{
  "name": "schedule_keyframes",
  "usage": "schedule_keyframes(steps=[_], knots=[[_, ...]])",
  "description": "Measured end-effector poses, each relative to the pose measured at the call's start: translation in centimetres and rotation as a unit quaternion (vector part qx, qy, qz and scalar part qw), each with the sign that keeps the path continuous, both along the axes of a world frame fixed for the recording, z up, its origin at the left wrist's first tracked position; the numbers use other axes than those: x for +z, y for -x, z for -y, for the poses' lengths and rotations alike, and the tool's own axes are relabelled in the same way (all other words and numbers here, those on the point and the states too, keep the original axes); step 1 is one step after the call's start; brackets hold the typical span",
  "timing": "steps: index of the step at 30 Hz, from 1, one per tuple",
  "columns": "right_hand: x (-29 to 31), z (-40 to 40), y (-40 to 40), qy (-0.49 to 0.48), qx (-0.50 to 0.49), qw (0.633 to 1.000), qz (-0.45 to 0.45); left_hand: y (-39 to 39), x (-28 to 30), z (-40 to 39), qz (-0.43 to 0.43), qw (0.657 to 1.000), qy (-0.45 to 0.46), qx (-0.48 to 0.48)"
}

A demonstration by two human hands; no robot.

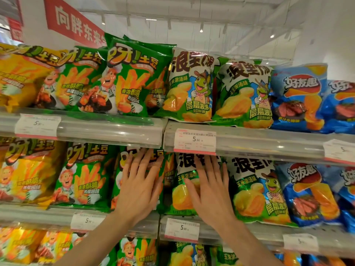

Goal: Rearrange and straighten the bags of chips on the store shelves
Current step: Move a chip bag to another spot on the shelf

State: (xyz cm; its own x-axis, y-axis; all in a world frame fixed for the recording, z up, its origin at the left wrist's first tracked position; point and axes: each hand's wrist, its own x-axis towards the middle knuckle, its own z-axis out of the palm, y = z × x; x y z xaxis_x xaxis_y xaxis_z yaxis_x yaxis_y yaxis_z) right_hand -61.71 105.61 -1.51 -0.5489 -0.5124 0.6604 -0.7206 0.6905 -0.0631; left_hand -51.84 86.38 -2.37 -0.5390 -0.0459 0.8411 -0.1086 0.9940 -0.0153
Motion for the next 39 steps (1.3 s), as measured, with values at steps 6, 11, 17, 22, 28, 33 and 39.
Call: schedule_keyframes(steps=[6,11,17,22,28,33,39], knots=[[2.4,-7.9,3.7,0.105,-0.058,0.993,0.009,1.6,1.0,-8.3,0.032,0.968,-0.155,-0.195],[3.6,-16.1,7.4,0.124,-0.031,0.988,0.089,5.0,1.4,-15.2,0.132,0.891,-0.328,-0.286],[3.8,-20.4,9.9,0.052,0.073,0.952,0.292,9.2,2.9,-19.3,0.243,0.817,-0.44,-0.282],[3.9,-19.8,11.6,0.078,0.128,0.912,0.382,11.8,4.7,-20.2,0.247,0.777,-0.52,-0.255],[4.3,-19.4,11.5,0.114,0.152,0.896,0.401,12.9,4.8,-20.2,0.221,0.752,-0.567,-0.252],[3.4,-19.7,11.1,0.154,0.167,0.897,0.378,13.0,4.8,-20.1,0.212,0.766,-0.546,-0.266],[2.8,-19.1,11.2,0.176,0.158,0.896,0.376,11.8,4.2,-19.5,0.208,0.803,-0.47,-0.303]])
